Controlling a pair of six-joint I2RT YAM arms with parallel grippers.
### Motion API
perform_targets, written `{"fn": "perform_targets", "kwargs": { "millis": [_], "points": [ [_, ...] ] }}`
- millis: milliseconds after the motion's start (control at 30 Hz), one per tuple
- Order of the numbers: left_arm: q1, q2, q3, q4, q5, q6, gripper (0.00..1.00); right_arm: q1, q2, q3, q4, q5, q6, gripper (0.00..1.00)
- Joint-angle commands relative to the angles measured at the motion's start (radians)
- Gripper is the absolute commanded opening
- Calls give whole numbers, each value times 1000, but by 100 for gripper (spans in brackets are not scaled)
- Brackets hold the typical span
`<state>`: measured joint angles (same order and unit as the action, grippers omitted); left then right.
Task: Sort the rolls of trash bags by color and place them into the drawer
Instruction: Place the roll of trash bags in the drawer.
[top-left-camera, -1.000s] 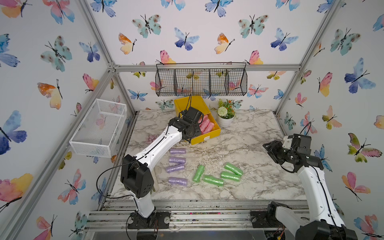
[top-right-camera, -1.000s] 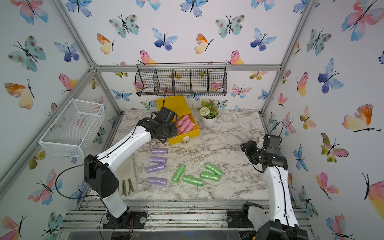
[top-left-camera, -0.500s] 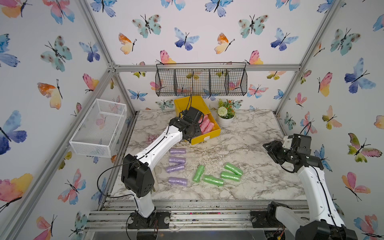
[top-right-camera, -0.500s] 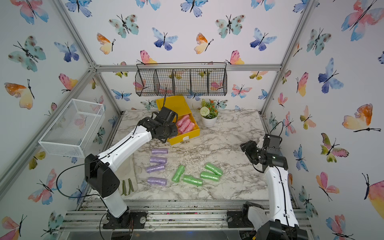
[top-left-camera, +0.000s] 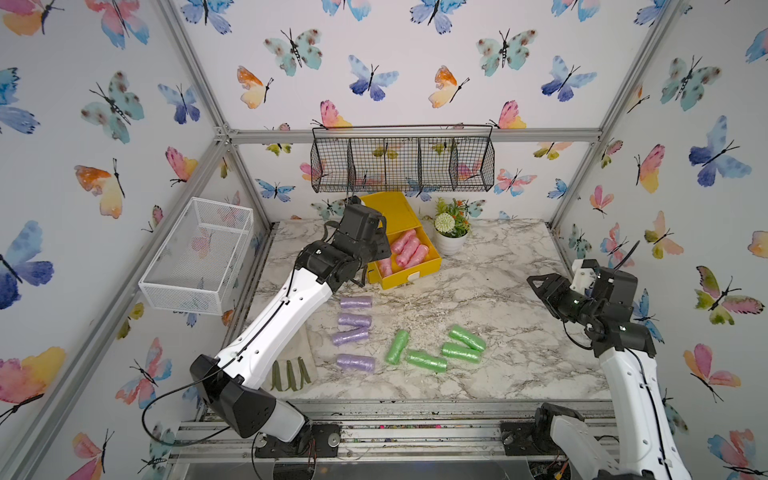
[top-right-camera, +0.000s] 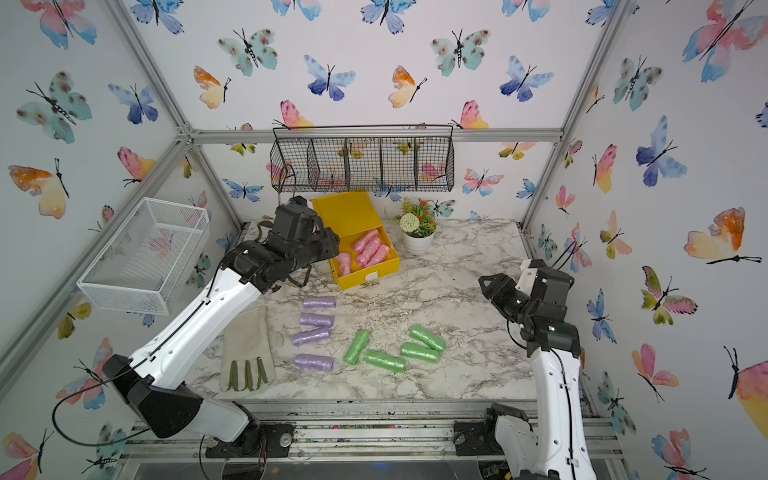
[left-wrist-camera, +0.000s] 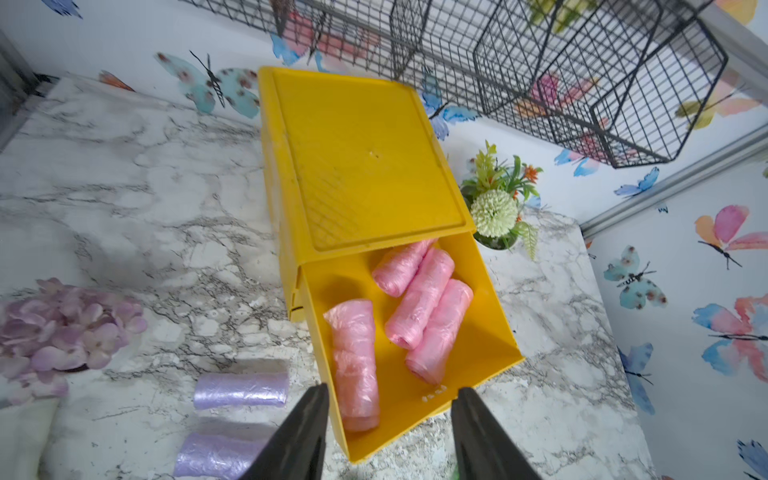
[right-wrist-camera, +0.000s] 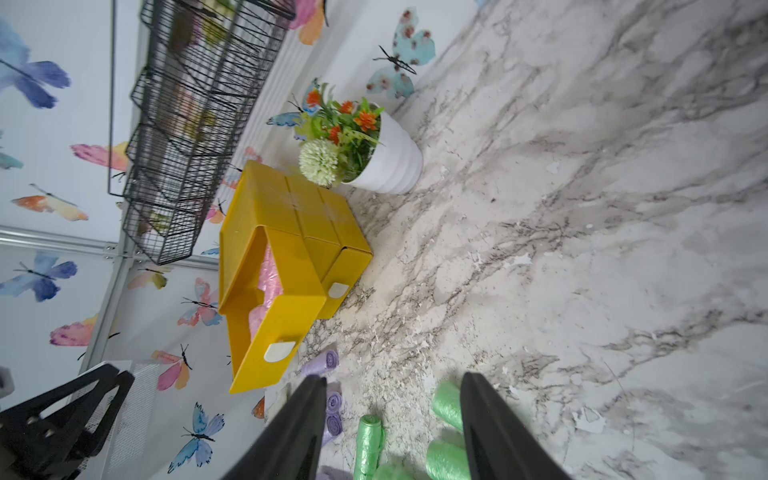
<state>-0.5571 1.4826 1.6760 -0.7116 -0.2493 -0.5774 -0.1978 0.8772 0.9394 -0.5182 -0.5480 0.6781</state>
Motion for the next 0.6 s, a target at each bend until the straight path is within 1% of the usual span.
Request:
{"fn": "perform_targets", "kwargs": {
  "millis": [0,233,300,433,567],
  "points": [
    [69,47,-4,4,1,65,53,-5,7,5,61,-64,-18,57],
    [202,164,64,46,117,111,53,-3,-42,-127,230,-158,85,57],
    [234,201,89,49,142,121,53,5,-53,-161,255,-161,103,57],
    [277,266,139,56,181,133,53,68,-67,-209,299,-125,130,57],
    [302,328,203,70,221,145,52,170,-35,-218,335,-71,142,57]
  ]
}}
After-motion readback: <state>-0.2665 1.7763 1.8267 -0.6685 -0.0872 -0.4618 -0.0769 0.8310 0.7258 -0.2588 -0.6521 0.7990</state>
